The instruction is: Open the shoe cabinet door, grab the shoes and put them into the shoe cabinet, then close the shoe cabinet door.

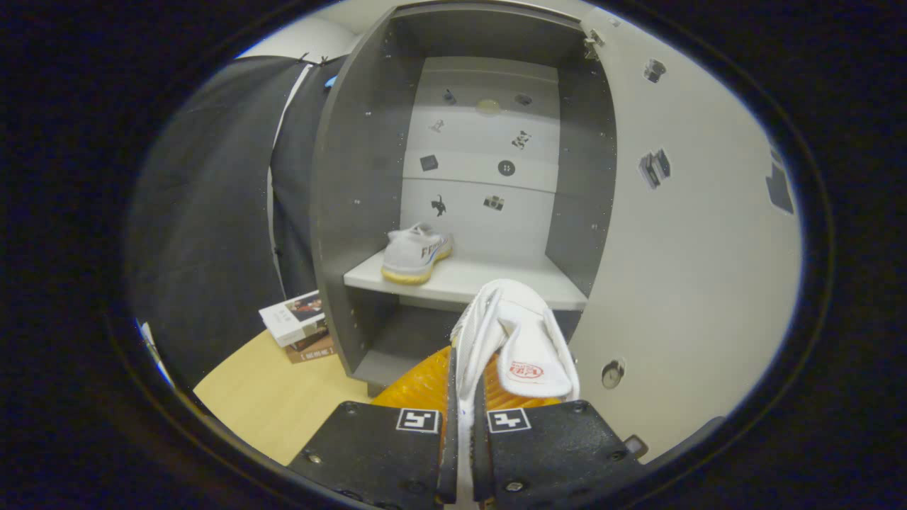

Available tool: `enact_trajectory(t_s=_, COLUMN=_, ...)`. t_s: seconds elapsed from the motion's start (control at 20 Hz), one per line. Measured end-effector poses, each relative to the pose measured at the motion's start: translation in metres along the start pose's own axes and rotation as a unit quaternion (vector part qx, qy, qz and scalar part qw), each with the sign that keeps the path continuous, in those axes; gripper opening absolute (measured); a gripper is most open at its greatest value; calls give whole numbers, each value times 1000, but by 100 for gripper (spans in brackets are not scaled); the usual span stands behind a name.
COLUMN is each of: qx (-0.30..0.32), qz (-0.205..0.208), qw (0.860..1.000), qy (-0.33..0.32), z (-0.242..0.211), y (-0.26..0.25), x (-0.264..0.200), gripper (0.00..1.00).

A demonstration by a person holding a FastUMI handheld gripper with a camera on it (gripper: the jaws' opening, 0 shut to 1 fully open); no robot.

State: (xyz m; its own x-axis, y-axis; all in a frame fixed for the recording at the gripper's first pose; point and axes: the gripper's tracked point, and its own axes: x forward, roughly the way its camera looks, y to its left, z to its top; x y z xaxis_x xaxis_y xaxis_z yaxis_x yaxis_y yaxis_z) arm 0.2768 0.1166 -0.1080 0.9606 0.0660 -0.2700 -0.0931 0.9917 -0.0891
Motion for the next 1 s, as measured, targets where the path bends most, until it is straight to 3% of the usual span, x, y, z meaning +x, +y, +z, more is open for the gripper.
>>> enact_trajectory(t_s=0.7, qx=11, qz=-1, qw=1000, qy=4, z=107, y=-13, x=156, gripper=12)
enact_trajectory(t_s=1.0, qx=-28, qz=0, qw=999, qy=36, z=112, y=-13, x=218, gripper=12)
